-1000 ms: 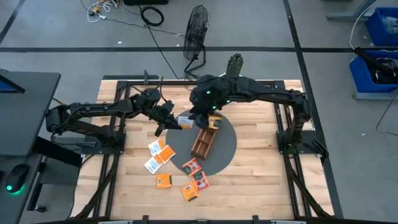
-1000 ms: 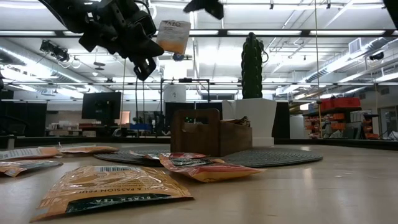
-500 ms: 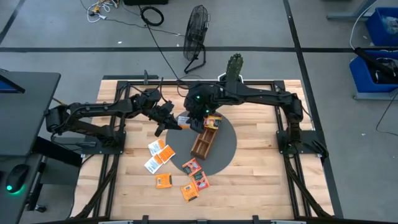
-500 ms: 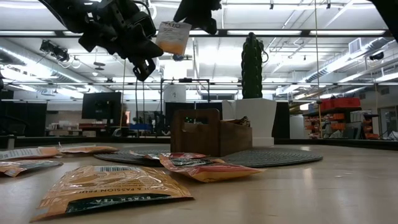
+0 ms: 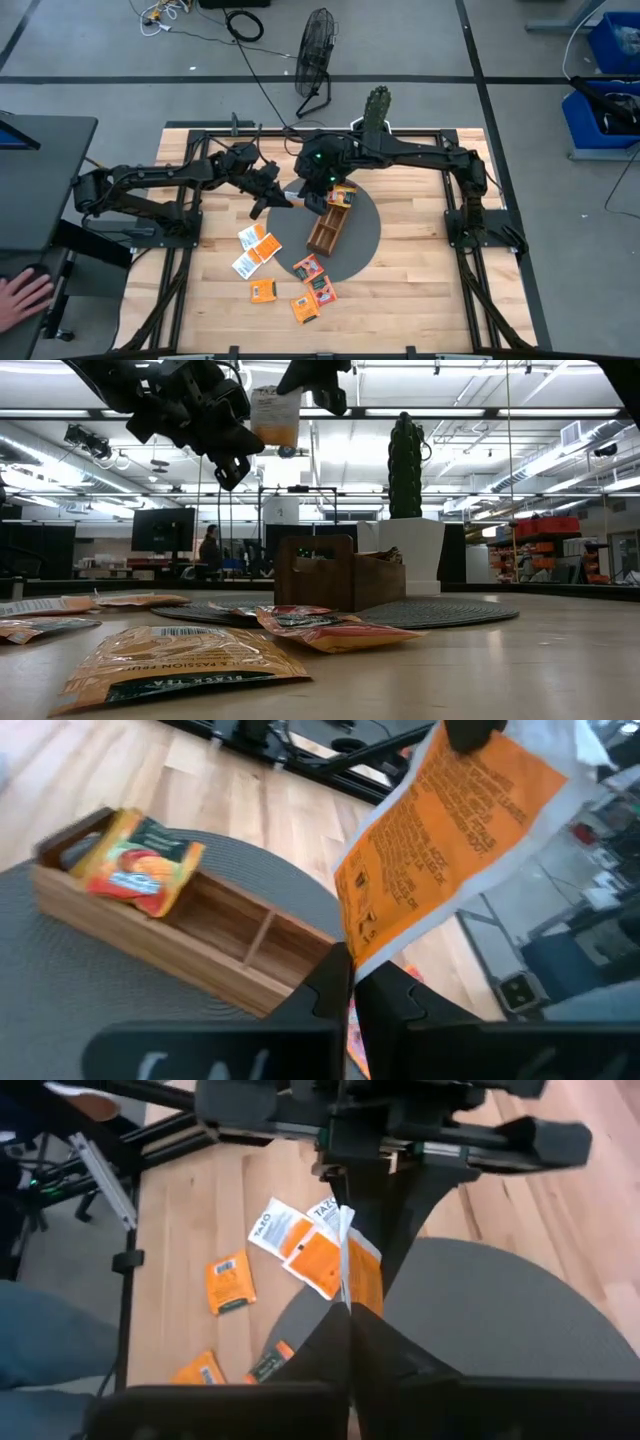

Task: Pick & Place Tea
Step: Put the white tea bag into the middle section of the wooden organizer

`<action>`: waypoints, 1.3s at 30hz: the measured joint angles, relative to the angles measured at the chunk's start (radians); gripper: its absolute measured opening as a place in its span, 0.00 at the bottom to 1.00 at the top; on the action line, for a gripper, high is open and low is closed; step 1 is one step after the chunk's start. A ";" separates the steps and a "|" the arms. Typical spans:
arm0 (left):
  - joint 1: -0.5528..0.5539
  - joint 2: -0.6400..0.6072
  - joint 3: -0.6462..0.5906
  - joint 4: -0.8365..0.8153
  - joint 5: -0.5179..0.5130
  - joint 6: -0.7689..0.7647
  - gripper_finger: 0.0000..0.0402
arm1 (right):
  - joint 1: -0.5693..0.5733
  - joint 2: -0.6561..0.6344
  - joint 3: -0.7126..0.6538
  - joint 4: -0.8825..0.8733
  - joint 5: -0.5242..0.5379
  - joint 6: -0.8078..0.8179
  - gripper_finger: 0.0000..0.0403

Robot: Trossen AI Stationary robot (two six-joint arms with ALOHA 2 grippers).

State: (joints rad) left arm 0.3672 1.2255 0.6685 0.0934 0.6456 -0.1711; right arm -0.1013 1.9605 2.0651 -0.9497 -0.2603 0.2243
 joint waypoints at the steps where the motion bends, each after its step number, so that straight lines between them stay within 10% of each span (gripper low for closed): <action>1: 0.000 0.000 0.000 0.000 -0.016 -0.001 0.07 | 0.000 -0.003 0.000 -0.003 0.014 0.009 0.01; 17: 0.001 0.000 0.000 0.008 -0.176 0.122 0.20 | 0.039 -0.099 0.006 -0.019 0.196 0.293 0.00; 32: 0.013 -0.200 -0.001 0.008 -0.581 0.183 0.08 | 0.231 -0.190 0.005 -0.111 0.732 0.637 0.00; 39: 0.025 -0.325 -0.001 -0.022 -0.612 0.183 0.08 | 0.317 -0.192 -0.003 -0.267 0.968 1.016 0.00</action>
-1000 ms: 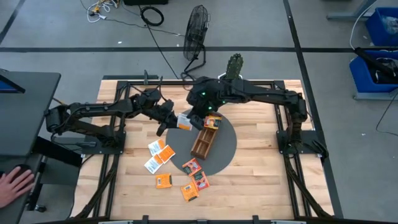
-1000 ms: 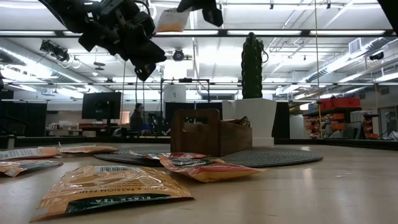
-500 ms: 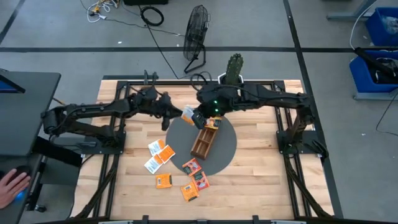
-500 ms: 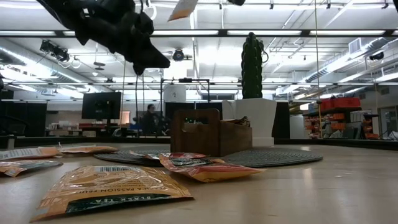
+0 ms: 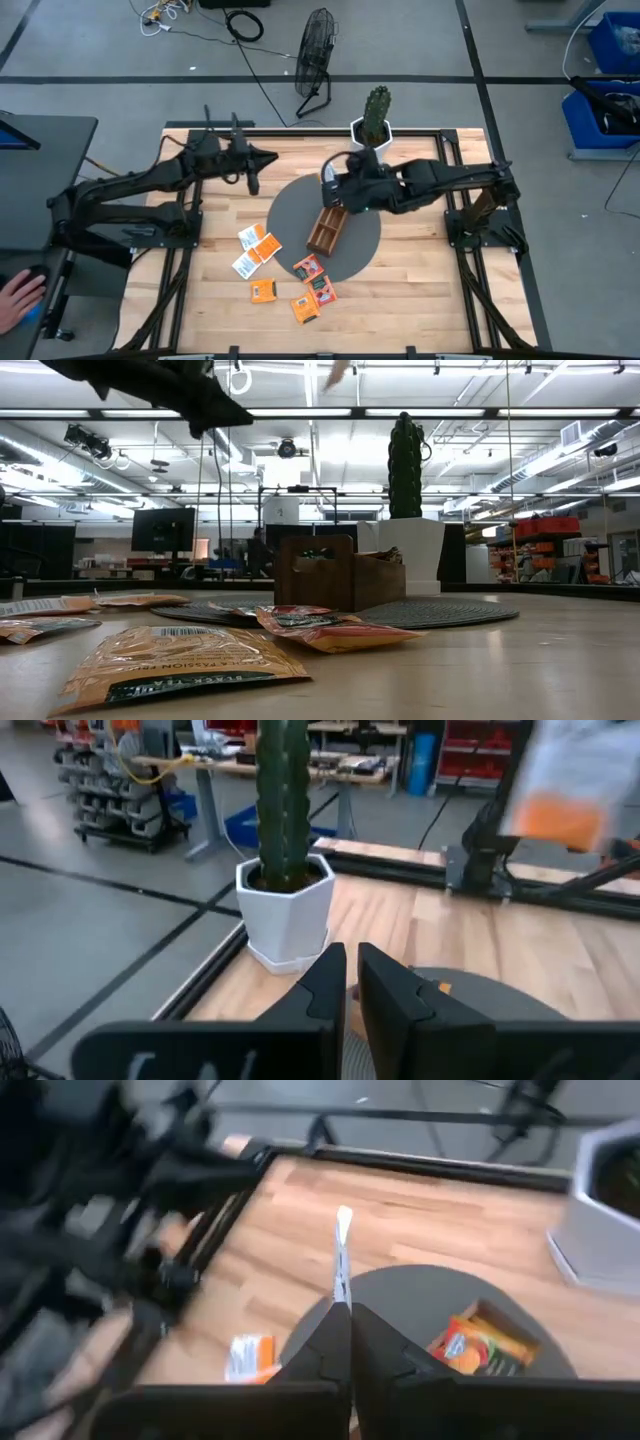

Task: Pick & Place Tea
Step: Put the white tea bag into the middle section of the wooden organizer

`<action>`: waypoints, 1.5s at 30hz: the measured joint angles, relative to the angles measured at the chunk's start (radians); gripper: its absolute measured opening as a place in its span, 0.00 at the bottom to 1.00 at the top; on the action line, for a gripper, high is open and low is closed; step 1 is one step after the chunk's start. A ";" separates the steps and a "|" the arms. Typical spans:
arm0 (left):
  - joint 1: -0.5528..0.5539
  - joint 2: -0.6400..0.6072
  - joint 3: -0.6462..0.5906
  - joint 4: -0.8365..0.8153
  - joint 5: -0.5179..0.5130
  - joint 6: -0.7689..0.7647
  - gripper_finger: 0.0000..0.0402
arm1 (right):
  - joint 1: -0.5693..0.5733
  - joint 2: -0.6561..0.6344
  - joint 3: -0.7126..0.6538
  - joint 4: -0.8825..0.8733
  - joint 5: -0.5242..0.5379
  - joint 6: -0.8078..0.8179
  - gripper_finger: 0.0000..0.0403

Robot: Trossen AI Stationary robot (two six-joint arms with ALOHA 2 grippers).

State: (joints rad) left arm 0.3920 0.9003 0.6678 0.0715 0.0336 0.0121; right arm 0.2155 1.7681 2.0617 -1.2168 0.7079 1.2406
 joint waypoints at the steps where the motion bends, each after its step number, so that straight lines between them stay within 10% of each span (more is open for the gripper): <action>1: 0.000 -0.018 0.000 -0.002 0.004 0.001 0.08 | 0.007 -0.001 -0.015 -0.010 0.021 0.066 0.00; 18: -0.002 -0.322 0.000 -0.236 0.152 0.000 0.08 | 0.078 0.001 -0.392 0.046 -0.013 0.798 0.00; 45: -0.002 -0.360 0.000 -0.326 0.152 0.027 0.08 | 0.032 0.179 -0.494 0.084 -0.058 0.969 0.00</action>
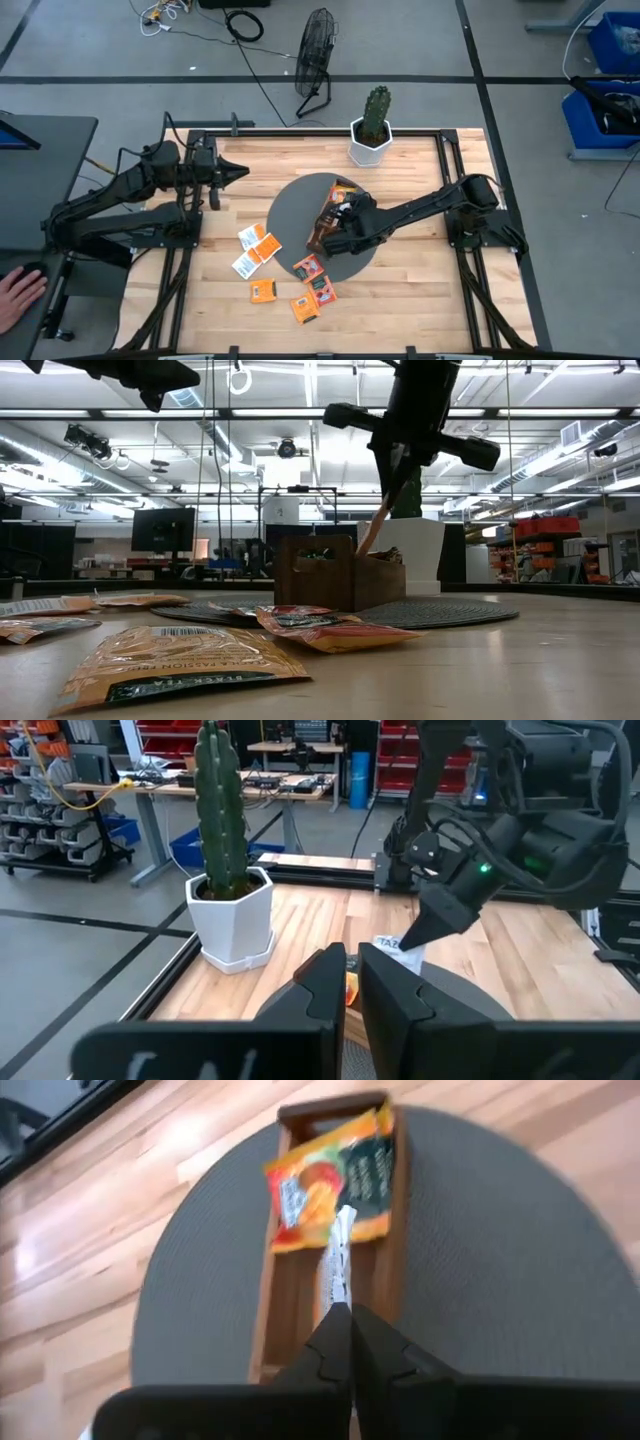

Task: Pick & Place Tea
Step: Put the white tea bag into the middle section of the wooden organizer

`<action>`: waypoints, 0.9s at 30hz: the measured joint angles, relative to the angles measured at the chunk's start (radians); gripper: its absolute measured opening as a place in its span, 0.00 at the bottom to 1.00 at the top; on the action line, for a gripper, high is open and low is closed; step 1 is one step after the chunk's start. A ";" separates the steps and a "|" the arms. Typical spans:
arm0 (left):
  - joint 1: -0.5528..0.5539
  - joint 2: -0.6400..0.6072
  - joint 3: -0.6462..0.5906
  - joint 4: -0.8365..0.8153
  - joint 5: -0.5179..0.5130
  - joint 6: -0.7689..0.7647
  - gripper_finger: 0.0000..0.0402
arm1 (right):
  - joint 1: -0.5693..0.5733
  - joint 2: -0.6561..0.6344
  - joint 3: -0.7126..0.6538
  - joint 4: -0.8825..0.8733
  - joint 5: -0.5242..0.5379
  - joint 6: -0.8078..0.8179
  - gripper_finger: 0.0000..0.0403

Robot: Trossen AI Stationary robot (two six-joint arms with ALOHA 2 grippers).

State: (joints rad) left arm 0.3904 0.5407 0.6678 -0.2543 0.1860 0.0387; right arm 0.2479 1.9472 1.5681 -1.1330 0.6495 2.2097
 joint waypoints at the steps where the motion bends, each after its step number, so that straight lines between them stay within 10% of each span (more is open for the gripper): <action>1: 0.000 0.000 0.000 -0.001 0.000 0.000 0.08 | -0.004 0.000 0.000 -0.007 0.000 0.000 0.00; 27: 0.000 0.002 0.000 -0.007 0.001 0.000 0.08 | -0.013 0.063 0.000 0.044 -0.030 -0.098 0.01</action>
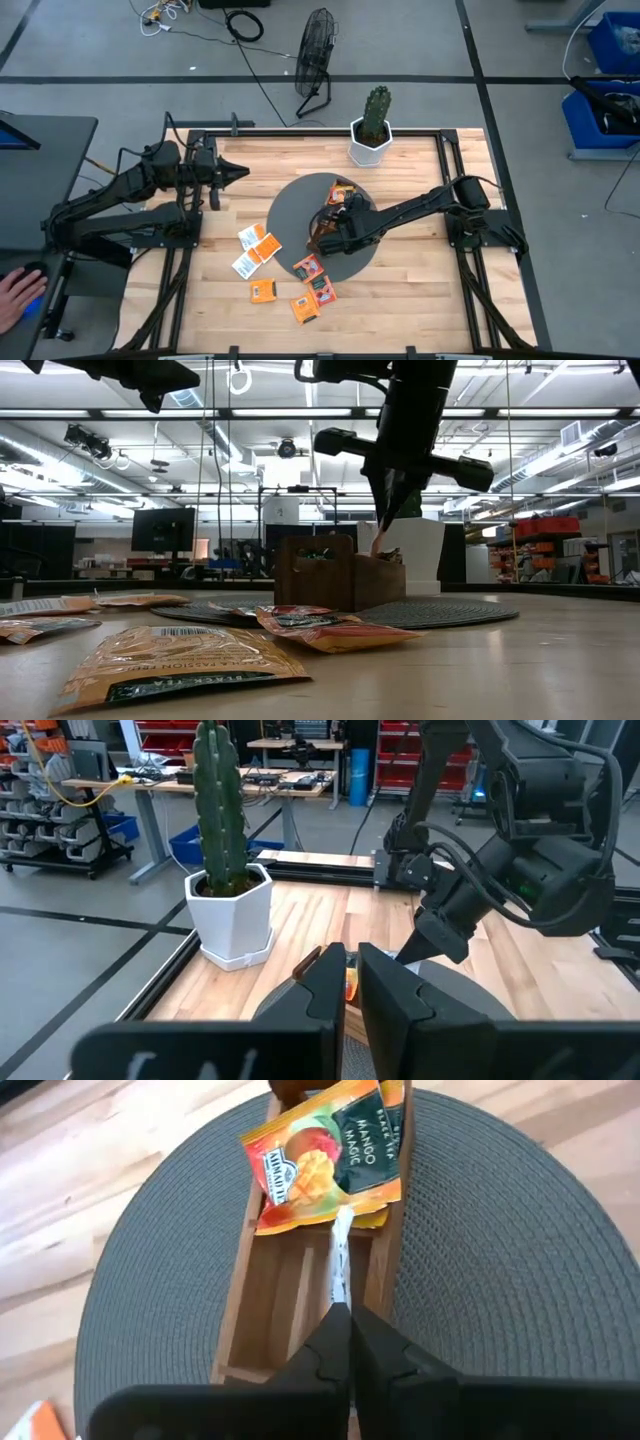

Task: Pick & Place Tea
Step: Put the white tea bag into the middle section of the wooden organizer

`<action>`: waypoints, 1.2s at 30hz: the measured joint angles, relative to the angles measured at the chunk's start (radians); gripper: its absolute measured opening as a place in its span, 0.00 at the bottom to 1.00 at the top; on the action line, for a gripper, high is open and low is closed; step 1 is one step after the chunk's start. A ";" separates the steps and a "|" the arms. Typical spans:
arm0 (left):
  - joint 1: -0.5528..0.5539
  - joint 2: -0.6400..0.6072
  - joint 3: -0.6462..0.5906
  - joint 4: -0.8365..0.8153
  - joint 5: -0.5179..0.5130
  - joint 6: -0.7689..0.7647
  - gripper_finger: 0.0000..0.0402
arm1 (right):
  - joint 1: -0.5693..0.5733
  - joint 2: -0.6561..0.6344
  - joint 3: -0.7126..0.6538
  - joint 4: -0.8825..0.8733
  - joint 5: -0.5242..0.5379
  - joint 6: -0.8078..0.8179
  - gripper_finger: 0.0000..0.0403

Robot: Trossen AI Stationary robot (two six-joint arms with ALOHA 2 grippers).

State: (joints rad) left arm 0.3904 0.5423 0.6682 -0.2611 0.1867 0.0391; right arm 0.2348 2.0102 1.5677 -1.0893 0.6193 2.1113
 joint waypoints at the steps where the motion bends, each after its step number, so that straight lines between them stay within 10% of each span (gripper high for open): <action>1: 0.000 0.000 0.000 0.000 0.000 0.000 0.08 | 0.000 0.000 0.000 0.002 -0.004 -0.003 0.02; 21: 0.000 0.000 0.000 -0.029 -0.001 -0.002 0.08 | 0.035 -0.035 0.000 0.018 -0.009 -0.059 0.38; 36: -0.002 0.001 0.001 -0.245 -0.001 0.164 0.08 | 0.060 -0.209 0.000 0.068 0.016 -0.526 0.43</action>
State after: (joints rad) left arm 0.3889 0.5430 0.6689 -0.5060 0.1854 0.2031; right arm 0.2943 1.8007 1.5677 -1.0214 0.6357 1.5856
